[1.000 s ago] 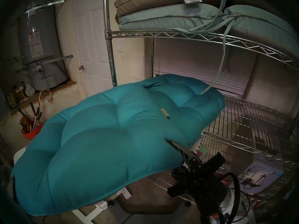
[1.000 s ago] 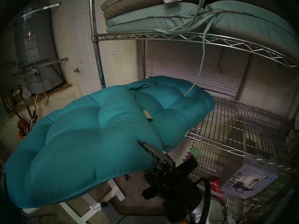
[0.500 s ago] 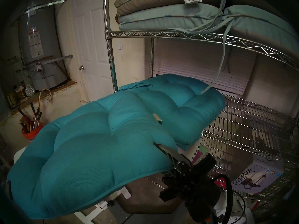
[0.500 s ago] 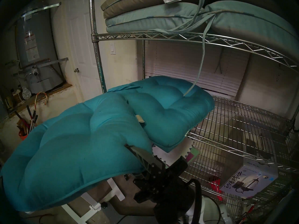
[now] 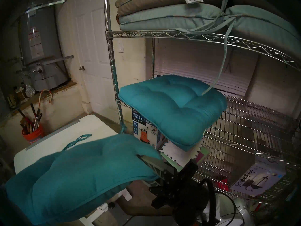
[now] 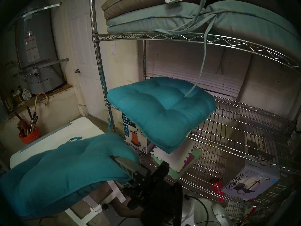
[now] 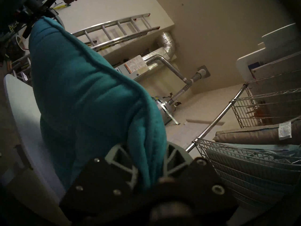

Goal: Take cushion off the shelf

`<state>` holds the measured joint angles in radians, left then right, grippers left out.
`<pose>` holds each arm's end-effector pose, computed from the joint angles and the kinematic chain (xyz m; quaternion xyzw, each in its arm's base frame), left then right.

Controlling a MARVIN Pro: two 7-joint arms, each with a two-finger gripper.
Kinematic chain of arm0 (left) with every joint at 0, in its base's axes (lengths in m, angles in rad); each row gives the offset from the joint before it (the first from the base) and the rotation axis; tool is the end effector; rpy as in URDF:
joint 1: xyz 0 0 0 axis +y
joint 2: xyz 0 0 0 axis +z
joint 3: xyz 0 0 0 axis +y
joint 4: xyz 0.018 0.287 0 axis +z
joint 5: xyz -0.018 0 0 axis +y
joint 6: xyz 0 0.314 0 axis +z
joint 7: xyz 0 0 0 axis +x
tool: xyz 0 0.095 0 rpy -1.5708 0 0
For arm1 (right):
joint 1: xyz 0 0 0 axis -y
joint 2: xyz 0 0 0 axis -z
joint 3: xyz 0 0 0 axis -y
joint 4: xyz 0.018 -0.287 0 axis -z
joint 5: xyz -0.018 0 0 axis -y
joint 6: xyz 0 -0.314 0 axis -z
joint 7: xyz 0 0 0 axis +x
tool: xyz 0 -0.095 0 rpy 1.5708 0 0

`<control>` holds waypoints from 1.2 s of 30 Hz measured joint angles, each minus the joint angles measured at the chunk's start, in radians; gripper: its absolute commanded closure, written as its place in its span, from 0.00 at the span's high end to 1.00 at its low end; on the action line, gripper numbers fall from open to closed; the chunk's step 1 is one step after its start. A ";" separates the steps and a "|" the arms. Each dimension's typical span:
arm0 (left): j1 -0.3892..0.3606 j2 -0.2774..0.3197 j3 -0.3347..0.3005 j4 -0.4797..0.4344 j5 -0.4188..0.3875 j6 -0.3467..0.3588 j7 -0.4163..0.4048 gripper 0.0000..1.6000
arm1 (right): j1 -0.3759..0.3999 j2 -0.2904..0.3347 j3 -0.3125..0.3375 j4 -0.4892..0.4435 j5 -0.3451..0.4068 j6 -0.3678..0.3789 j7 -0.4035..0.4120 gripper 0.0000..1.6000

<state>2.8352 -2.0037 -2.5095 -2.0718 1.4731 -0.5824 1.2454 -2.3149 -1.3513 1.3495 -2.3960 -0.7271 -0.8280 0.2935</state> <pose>-0.0885 0.1761 -0.2085 -0.3806 0.4189 -0.4134 0.7133 0.1590 0.1178 -0.1845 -0.2570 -0.5017 -0.8252 0.0361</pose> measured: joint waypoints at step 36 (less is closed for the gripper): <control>-0.177 0.140 -0.106 0.187 -0.044 0.037 -0.059 0.00 | 0.303 0.145 -0.245 0.230 -0.028 0.112 0.002 0.00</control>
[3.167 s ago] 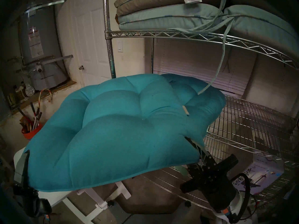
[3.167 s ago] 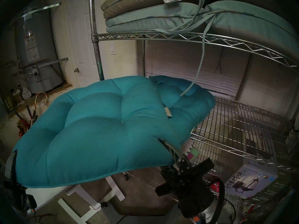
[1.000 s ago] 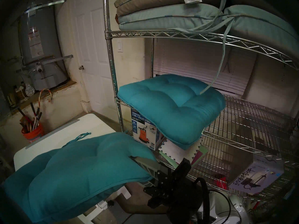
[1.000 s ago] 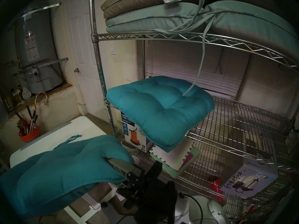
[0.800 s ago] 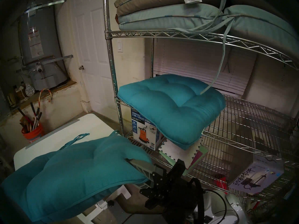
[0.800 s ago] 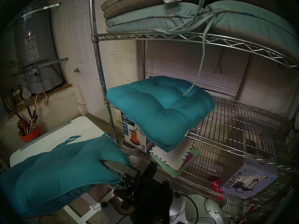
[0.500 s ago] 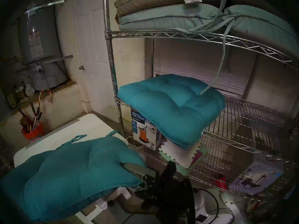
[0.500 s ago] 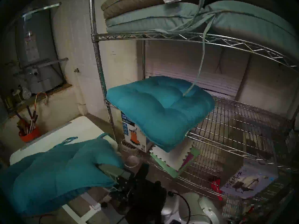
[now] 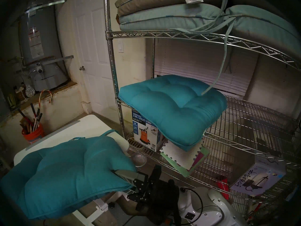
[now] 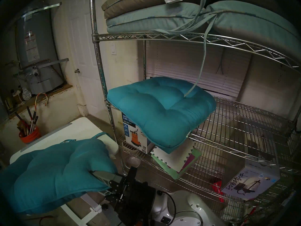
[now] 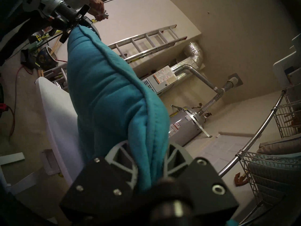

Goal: Take cushion off the shelf

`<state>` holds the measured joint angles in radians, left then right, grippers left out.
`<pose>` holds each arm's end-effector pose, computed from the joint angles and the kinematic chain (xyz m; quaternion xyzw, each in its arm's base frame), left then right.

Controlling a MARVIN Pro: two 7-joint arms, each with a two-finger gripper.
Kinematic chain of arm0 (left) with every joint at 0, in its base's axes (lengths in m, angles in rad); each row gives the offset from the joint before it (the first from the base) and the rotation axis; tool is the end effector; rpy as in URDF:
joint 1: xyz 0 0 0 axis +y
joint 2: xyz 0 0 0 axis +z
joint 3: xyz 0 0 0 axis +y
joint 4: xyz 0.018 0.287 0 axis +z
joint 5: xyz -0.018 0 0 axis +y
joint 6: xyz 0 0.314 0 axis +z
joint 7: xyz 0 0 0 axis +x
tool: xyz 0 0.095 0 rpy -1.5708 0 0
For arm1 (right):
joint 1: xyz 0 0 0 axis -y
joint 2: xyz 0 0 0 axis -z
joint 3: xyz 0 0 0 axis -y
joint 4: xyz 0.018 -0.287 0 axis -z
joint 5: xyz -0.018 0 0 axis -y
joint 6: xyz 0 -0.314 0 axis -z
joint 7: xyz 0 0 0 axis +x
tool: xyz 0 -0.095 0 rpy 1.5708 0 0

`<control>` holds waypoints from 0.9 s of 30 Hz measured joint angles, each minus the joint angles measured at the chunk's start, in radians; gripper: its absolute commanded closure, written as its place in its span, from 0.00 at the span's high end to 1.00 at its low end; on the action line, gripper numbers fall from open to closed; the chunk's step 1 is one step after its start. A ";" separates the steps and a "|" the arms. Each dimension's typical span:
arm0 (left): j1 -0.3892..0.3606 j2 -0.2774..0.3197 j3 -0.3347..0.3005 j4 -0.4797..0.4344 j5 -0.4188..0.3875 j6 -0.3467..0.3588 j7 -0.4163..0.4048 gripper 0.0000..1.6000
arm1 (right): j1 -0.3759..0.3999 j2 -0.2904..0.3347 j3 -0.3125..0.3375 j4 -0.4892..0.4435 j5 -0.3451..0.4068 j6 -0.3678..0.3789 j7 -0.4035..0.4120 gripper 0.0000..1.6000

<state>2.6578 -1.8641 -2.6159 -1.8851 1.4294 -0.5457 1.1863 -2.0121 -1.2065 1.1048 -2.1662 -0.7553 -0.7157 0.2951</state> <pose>-0.0881 0.2325 -0.2354 -0.3792 0.3991 -0.3726 0.7471 0.1850 0.1660 -0.2368 -0.2276 -0.5806 -0.7750 0.1026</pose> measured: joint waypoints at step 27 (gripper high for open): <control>-0.108 0.058 0.005 0.069 0.016 0.035 -0.078 0.00 | 0.283 -0.056 -0.170 0.303 -0.032 0.091 -0.040 0.00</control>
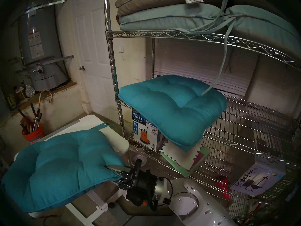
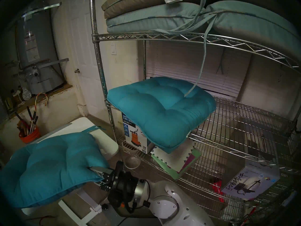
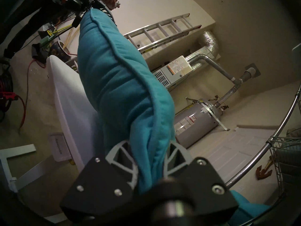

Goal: Take cushion off the shelf

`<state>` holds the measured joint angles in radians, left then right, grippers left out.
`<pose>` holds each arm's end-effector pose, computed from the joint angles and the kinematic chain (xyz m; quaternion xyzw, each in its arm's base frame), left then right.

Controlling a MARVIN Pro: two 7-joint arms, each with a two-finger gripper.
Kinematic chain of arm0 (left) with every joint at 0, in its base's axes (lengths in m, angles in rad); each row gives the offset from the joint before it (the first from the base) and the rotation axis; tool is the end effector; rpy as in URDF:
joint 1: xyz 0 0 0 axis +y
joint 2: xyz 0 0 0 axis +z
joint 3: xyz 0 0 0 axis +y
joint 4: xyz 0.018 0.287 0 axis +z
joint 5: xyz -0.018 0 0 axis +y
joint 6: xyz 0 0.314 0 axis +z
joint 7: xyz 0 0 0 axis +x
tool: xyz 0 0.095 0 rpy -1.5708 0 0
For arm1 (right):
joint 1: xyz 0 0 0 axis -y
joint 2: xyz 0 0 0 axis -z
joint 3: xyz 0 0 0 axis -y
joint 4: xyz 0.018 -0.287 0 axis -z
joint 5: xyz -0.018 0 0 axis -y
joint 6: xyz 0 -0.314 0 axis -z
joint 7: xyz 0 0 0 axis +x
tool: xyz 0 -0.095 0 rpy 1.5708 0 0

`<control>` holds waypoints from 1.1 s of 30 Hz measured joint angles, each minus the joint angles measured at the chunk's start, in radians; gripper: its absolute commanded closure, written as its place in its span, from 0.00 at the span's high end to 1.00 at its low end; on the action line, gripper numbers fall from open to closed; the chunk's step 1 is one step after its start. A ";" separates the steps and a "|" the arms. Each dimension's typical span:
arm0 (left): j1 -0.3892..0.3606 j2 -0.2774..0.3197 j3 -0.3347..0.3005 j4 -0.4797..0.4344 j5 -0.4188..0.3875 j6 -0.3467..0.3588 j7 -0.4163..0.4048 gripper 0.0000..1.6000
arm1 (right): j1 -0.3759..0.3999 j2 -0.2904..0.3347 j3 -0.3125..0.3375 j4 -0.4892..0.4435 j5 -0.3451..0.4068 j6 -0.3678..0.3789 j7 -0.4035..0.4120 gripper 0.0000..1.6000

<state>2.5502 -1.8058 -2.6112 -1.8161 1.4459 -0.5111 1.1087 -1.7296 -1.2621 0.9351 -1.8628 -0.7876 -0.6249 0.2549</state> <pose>-0.0637 0.2503 -0.2614 -0.3938 0.3923 -0.3605 0.7490 0.2378 0.2100 -0.2891 -0.2451 -0.6181 -0.7394 0.1062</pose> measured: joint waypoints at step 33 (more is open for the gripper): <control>-0.143 0.110 0.033 0.135 0.000 0.067 -0.158 0.00 | 0.354 -0.155 -0.227 0.423 -0.101 0.143 -0.059 0.00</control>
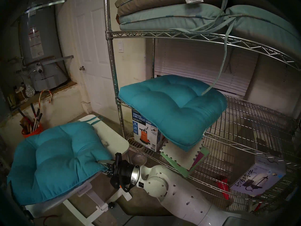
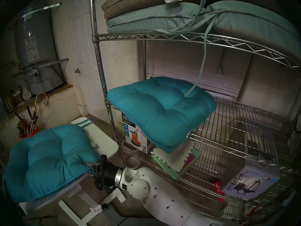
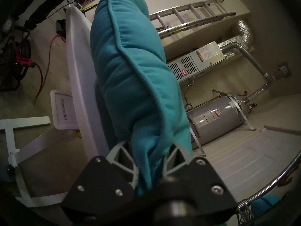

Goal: Take cushion off the shelf

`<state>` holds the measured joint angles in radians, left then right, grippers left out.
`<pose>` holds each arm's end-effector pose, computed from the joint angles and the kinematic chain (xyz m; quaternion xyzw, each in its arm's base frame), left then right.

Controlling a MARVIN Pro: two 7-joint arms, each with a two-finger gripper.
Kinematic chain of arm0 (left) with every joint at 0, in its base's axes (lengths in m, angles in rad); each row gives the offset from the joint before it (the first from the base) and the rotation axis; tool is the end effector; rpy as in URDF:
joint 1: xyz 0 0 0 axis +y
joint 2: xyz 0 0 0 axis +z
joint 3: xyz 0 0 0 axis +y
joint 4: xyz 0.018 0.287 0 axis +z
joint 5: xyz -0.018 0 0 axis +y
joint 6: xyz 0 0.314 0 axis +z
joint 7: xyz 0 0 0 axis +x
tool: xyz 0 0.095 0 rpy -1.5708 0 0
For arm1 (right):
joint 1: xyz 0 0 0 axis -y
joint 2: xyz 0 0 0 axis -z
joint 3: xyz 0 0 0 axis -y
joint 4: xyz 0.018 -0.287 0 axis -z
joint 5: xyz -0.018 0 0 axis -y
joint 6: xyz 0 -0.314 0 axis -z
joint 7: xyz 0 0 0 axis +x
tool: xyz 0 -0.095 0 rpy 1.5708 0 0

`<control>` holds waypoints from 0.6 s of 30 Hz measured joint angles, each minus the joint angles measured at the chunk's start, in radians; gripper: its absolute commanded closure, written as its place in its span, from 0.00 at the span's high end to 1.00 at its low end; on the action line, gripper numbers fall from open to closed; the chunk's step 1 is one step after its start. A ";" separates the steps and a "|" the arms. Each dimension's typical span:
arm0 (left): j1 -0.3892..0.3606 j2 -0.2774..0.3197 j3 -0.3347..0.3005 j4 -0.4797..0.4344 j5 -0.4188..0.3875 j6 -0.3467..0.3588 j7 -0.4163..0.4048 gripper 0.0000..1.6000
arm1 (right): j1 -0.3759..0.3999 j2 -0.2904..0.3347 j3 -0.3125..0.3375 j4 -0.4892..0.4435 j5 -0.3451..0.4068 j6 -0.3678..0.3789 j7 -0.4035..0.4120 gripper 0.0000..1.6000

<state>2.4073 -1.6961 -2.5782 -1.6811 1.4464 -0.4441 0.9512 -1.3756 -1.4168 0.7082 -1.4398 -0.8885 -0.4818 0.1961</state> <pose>-0.0240 0.2821 -0.3057 -0.4432 0.3875 -0.3341 0.7361 0.3043 0.2844 -0.3396 -0.2433 -0.6956 -0.6725 0.0685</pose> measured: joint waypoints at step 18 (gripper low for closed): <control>-0.072 0.081 -0.014 0.075 -0.003 0.003 -0.061 0.00 | 0.150 -0.094 -0.131 0.186 0.019 0.122 -0.109 0.00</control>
<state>2.3356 -1.6149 -2.5923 -1.6061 1.4437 -0.4415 0.8901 -1.2258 -1.5113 0.5775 -1.2535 -0.8692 -0.3599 0.0869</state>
